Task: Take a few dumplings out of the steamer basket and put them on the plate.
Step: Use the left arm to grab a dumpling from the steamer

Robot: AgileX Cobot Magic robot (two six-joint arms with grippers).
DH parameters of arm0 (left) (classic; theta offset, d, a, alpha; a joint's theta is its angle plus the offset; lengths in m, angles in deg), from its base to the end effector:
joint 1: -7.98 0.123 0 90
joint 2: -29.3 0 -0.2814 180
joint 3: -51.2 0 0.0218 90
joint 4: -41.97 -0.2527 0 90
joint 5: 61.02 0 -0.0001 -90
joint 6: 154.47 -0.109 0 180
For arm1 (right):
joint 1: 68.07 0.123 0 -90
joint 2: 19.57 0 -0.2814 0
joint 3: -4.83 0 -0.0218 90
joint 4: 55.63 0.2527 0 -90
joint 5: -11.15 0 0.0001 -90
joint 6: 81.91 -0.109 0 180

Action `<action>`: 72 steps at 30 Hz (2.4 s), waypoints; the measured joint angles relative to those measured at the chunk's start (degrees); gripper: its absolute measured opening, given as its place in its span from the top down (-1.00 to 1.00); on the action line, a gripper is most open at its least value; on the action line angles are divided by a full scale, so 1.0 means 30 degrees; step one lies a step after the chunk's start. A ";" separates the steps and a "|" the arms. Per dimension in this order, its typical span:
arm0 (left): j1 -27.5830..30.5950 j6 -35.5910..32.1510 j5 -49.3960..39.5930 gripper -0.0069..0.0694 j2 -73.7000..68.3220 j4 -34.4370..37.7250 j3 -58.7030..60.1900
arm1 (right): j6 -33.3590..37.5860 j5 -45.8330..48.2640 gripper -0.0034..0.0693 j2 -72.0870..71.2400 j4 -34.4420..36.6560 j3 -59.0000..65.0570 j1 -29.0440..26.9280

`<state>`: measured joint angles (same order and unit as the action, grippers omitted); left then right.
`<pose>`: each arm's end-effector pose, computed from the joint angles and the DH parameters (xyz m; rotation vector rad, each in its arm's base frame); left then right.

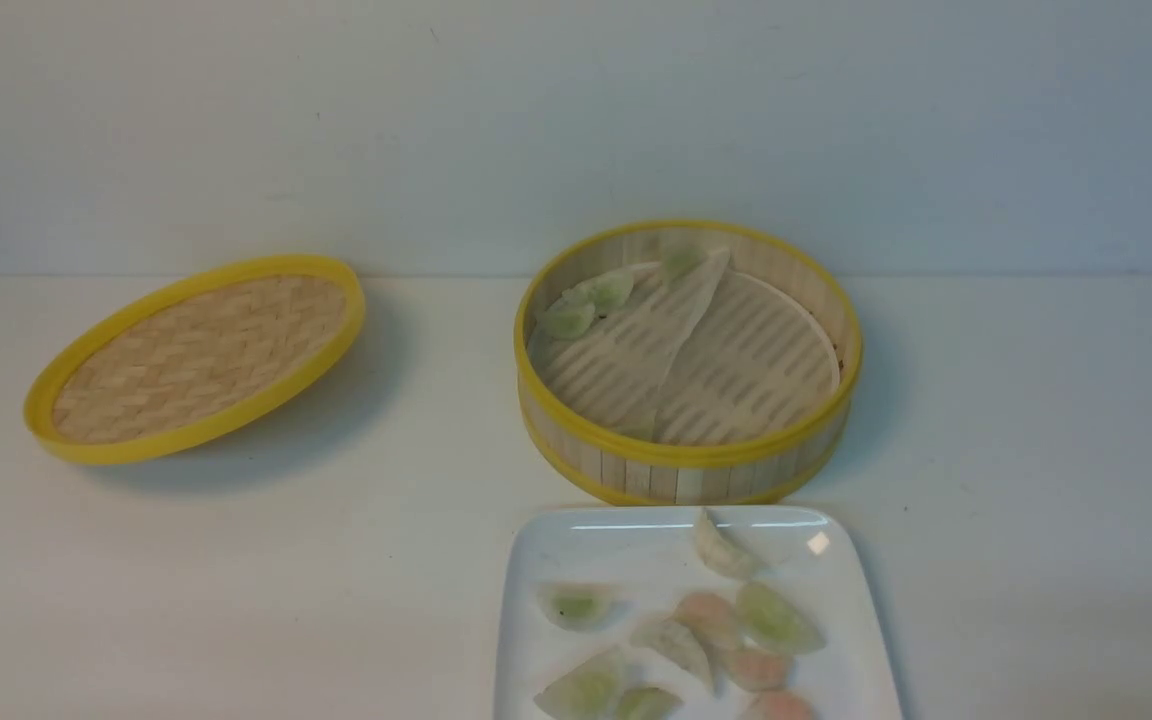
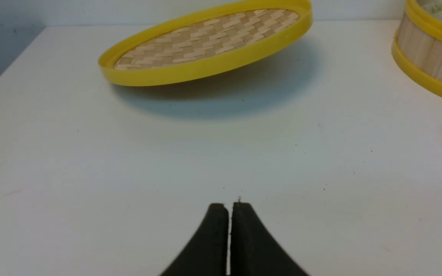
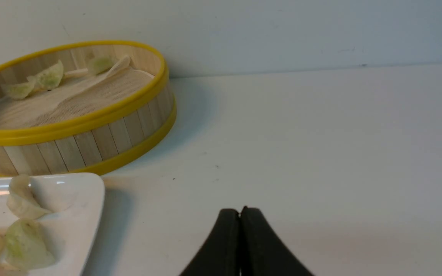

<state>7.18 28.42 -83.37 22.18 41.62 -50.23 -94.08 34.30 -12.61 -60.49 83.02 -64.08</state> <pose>0.0747 -0.0008 0.1648 -0.0307 1.8856 -0.0380 0.0741 0.0015 0.1660 0.0839 1.8883 0.1079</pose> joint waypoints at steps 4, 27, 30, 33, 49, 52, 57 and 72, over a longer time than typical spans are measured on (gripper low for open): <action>0.0000 0.0000 0.0000 0.83 0.0000 0.0000 0.0000 | 0.0000 0.0000 0.95 0.0000 0.0000 0.0000 0.0000; 0.0000 0.4372 0.8282 0.83 0.0000 0.2307 0.0069 | 0.0000 0.0000 0.95 0.0000 0.0000 0.0000 0.0000; 0.0000 0.4504 0.8692 0.83 0.0000 0.2468 0.0069 | 0.0000 0.0000 0.95 0.0000 0.0000 0.0000 0.0000; 0.0000 0.4363 0.9101 0.83 0.0000 0.2489 0.0084 | 0.0000 0.0000 0.95 0.0000 0.0000 0.0000 0.0000; 0.0000 0.3700 1.7674 0.83 -0.0094 0.2578 -0.2291 | 0.0000 0.0000 0.95 0.0000 0.0000 0.0000 0.0000; 0.0000 0.3721 1.5800 0.83 -0.1148 0.2488 -0.5203 | 0.0000 0.0000 0.95 0.0000 0.0000 0.0000 0.0000; 0.0000 0.3704 0.6841 0.83 -0.5886 0.1587 -1.1793 | 0.0000 -0.0006 0.95 0.0000 0.0000 0.0000 0.0000; -0.0923 -0.6793 -1.3368 0.83 -2.5794 0.6855 -2.3515 | 0.0000 -0.0006 0.95 0.0000 0.0000 0.0000 0.0000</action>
<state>4.41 8.04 -123.47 -55.20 62.18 -120.77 -94.08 34.28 -12.61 -60.49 83.02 -64.08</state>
